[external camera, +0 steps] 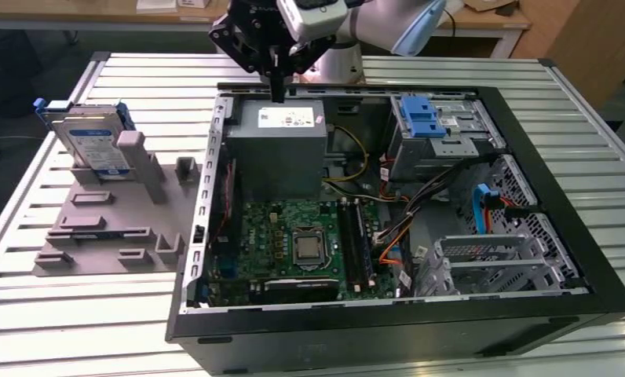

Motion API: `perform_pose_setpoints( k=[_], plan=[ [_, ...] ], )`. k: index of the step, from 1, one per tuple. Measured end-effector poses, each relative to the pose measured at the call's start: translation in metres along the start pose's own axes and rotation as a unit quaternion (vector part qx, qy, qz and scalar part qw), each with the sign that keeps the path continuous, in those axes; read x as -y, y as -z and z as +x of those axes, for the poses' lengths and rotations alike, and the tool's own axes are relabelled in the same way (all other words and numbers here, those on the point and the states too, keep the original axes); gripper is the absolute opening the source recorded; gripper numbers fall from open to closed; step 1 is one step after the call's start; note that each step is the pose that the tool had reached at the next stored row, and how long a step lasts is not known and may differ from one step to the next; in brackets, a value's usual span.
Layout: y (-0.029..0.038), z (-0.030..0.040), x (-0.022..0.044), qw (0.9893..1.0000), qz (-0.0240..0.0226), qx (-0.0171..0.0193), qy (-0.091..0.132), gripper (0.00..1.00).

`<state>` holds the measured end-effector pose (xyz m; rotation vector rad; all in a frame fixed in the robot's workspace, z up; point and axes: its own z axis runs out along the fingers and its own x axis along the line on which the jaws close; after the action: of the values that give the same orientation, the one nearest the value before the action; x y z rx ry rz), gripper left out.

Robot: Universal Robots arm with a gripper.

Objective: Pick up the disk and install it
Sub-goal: 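Reach for the disk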

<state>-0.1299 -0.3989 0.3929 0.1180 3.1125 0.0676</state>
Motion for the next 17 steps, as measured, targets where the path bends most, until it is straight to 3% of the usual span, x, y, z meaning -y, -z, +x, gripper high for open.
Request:
perform_pose_setpoints(
  k=[7,12,17],
  plan=[
    [0.0001,0.0053,0.0002,1.0000,0.0000,0.0000,0.000,0.11],
    [0.0000,0.0101,-0.0040,1.0000,0.0000,0.0000,0.000,0.11],
    [0.0000,0.0107,-0.0050,1.0000,0.0000,0.0000,0.000,0.11]
  ],
)
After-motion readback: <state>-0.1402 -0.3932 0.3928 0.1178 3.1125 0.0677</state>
